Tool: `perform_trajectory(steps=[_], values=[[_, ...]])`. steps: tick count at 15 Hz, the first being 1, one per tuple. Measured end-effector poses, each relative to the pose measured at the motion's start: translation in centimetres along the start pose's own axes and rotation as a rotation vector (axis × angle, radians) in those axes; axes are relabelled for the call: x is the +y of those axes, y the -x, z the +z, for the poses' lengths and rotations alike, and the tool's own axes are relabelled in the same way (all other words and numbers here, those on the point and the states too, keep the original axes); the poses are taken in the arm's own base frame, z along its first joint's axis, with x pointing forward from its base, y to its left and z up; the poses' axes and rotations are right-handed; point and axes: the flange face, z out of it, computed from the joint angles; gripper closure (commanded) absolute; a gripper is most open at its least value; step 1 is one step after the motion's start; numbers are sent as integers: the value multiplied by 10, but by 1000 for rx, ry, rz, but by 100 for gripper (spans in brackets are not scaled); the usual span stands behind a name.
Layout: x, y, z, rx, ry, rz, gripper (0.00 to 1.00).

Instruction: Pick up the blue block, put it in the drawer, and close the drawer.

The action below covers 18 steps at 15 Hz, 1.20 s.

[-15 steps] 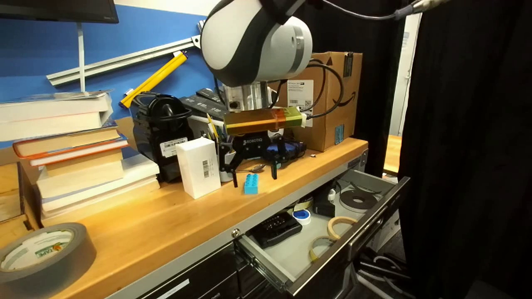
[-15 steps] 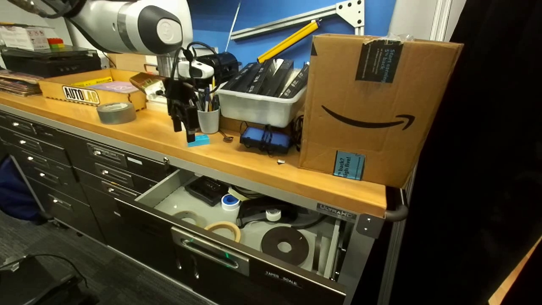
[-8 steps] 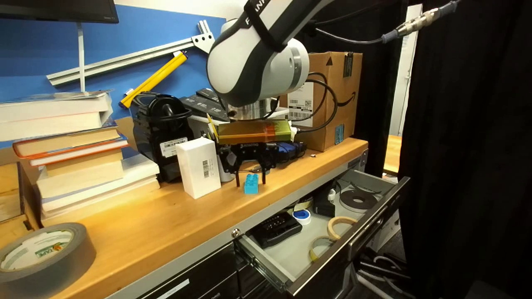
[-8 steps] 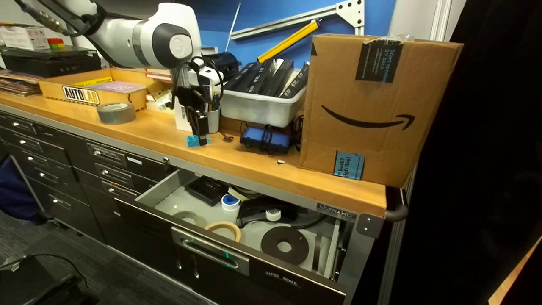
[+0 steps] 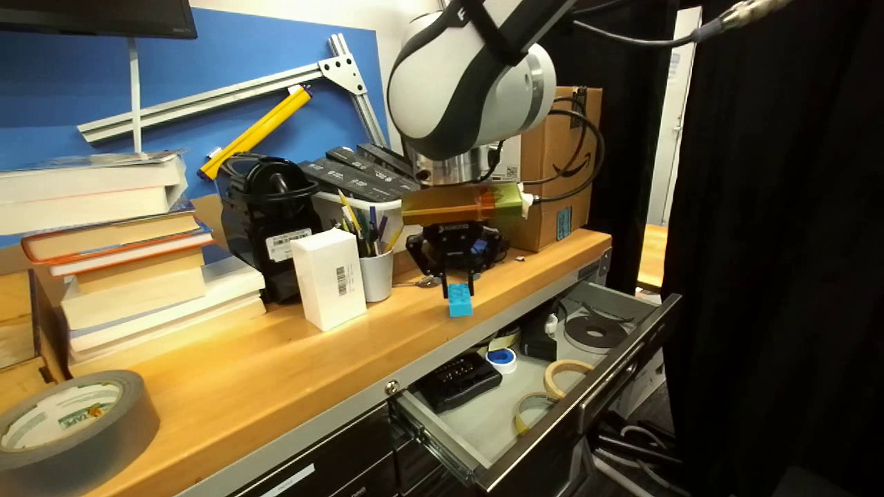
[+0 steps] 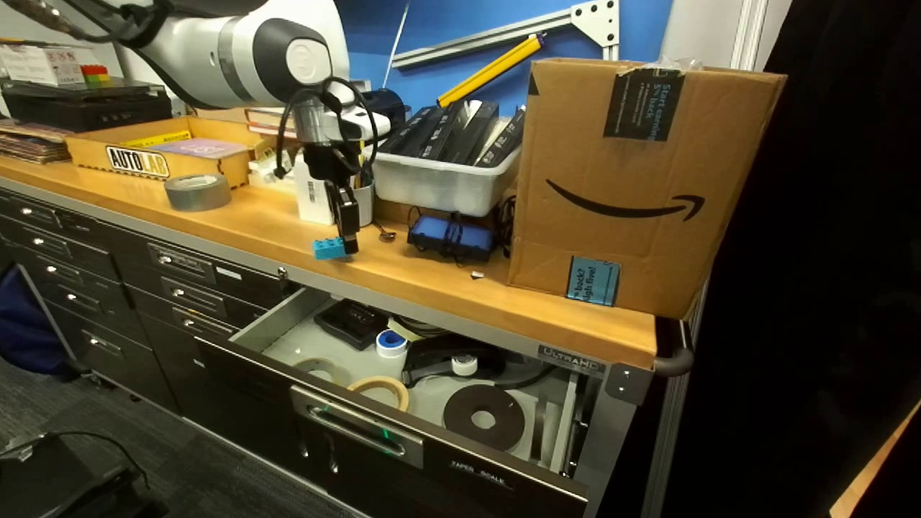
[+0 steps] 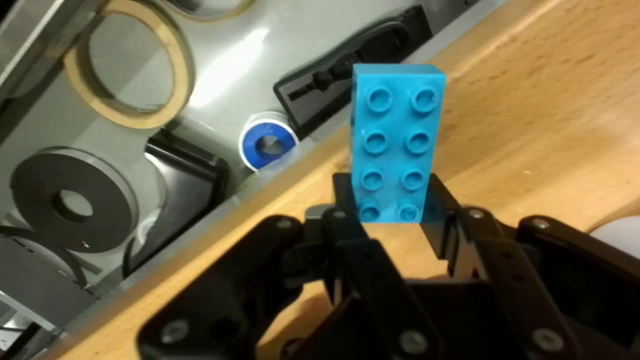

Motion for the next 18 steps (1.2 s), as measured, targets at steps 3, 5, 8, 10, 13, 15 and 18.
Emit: perform_trajectory(steps=[3,5,8,10,13,15,18], values=[[40,18,-6,-41,39,38,87],[67,26,-2,-49,47,77,87],[97,31,23,-43,35,151,87],[109,30,45,-33,17,198,87],[115,25,77,-14,-13,251,86],[115,23,95,-21,-15,272,39],[118,24,107,-53,-13,303,25]])
